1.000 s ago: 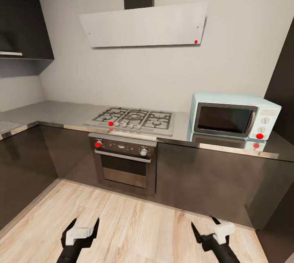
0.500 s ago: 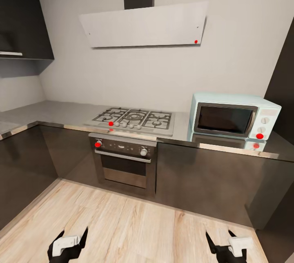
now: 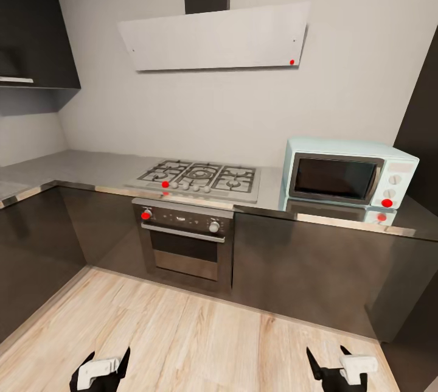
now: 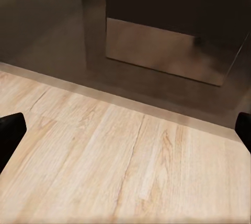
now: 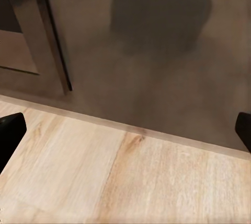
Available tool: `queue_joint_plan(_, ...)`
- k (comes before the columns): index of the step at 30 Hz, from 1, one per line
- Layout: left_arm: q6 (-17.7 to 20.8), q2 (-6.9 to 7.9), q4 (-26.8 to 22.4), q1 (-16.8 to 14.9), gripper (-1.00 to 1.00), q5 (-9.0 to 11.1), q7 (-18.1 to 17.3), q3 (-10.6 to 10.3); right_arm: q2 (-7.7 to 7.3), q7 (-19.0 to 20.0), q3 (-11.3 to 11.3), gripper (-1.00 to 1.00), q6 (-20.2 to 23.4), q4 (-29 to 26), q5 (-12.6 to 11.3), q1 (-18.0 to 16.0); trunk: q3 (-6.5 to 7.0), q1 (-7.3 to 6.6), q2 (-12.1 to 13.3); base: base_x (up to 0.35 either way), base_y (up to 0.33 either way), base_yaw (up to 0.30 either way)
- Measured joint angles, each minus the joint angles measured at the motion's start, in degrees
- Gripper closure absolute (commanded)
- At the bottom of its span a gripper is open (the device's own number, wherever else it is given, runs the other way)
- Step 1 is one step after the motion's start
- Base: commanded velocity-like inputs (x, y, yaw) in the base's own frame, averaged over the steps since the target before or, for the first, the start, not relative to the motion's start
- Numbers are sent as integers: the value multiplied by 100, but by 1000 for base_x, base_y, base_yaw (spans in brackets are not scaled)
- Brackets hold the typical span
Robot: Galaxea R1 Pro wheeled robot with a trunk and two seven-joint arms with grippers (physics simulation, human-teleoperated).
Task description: Put the three can of soda from the living room inside the tash can in the kitchen.
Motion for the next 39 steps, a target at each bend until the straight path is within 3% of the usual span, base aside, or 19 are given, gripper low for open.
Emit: queue_joint_plan(39,0,-28,40,0,-100,-16,7,-9,27,-29,56,-100,-2,307,64,-8,0,0,0,-19,0,0)
